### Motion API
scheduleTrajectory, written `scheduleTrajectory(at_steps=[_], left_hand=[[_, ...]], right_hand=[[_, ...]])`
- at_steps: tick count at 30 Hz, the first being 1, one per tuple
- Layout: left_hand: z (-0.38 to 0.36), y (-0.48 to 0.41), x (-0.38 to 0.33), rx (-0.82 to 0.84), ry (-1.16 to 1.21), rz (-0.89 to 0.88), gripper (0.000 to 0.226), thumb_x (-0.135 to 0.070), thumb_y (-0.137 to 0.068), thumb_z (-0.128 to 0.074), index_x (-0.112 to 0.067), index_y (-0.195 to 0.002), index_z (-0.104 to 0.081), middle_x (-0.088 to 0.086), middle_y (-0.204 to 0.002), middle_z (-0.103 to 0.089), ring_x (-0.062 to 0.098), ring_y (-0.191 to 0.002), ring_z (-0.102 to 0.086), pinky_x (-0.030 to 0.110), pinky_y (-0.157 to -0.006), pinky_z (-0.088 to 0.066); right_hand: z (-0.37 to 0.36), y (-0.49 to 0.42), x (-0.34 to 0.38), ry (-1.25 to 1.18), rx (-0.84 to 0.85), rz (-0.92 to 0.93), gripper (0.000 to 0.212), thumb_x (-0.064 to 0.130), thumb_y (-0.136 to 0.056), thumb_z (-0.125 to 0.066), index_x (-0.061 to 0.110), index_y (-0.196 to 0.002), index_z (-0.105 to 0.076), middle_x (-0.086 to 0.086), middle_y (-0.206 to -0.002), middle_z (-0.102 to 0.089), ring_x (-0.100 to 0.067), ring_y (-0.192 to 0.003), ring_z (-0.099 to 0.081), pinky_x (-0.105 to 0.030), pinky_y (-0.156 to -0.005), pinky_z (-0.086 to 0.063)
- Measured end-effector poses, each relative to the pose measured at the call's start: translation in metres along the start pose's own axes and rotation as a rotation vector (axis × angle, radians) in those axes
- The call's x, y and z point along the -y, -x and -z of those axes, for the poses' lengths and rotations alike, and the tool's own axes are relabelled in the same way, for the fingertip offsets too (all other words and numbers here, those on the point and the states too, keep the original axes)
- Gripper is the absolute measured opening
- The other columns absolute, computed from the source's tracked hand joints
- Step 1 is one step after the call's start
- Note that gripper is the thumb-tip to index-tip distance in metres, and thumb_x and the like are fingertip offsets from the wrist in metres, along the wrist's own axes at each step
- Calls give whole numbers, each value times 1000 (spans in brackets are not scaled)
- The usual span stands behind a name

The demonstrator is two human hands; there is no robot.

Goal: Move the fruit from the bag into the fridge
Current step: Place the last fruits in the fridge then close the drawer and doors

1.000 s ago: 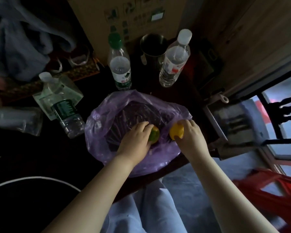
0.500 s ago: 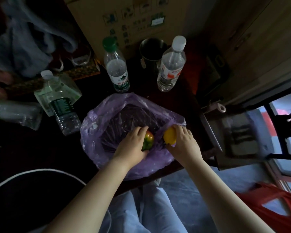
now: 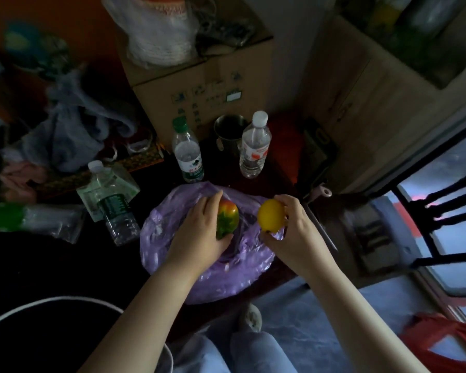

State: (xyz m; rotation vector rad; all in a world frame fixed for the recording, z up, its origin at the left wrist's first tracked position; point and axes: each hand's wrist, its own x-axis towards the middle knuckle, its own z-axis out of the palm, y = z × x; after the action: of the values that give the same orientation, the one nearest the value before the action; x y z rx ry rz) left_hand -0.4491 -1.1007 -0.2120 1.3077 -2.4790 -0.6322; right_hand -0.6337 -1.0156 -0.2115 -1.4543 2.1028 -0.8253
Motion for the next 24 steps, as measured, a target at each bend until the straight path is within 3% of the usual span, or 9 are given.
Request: scheduleTrajectory(at_steps=[8, 11, 13, 16, 20, 22, 24], left_hand=[[68, 30, 0, -54, 121, -233, 81, -27, -74, -76, -14, -142, -32, 6, -141, -40, 21, -129, -39, 19, -97, -27], [93, 45, 1, -39, 178, -314, 80, -28, -74, -77, -19, -139, -32, 1, -138, -41, 16, -126, -40, 15, -95, -27], [108, 55, -3, -33, 229, -371, 79, -27, -72, -78, -21, -136, -34, -1, -135, -43, 13, -121, -43, 15, -92, -30], [122, 70, -19, -9, 325, -464, 76, -27, -70, -80, -22, -133, -37, -6, -129, -44, 9, -116, -44, 19, -91, -35], [128, 94, -62, 73, 444, -648, 76, -23, -68, -81, -24, -131, -39, -13, -123, -39, 2, -112, -40, 17, -92, -34], [128, 110, -89, 89, 474, -765, 77, -18, -65, -81, -18, -131, -41, -7, -124, -41, 5, -111, -41, 16, -91, -32], [129, 132, -118, 100, 499, -879, 77, -17, -64, -80, -13, -131, -43, 3, -127, -46, 7, -114, -40, 8, -92, -28]], right_hand=[[8, 65, 70, -37, -359, 33, 70, 11, -73, -74, 20, -134, -42, 4, -138, -42, -14, -122, -46, -26, -94, -44], [0, 99, 93, -96, -502, -17, 70, 7, -71, -75, 27, -131, -44, 6, -135, -43, -15, -120, -49, -25, -89, -48], [-6, 123, 110, -211, -578, -85, 70, 8, -70, -73, 37, -127, -44, 10, -131, -44, -19, -112, -54, -31, -82, -53], [-5, 161, 132, -252, -698, -96, 68, 10, -67, -66, 36, -126, -46, 9, -130, -45, -21, -115, -54, -43, -88, -52], [19, 222, 161, -118, -853, -142, 68, -6, -69, -70, 22, -126, -49, -3, -129, -47, -16, -114, -52, -9, -83, -44], [33, 257, 173, -15, -949, -168, 66, -5, -70, -70, 18, -128, -49, -1, -128, -48, -10, -115, -50, -11, -88, -41], [44, 297, 182, 42, -1052, -203, 62, 9, -71, -66, 26, -128, -48, 12, -128, -47, -11, -116, -51, -26, -94, -44]])
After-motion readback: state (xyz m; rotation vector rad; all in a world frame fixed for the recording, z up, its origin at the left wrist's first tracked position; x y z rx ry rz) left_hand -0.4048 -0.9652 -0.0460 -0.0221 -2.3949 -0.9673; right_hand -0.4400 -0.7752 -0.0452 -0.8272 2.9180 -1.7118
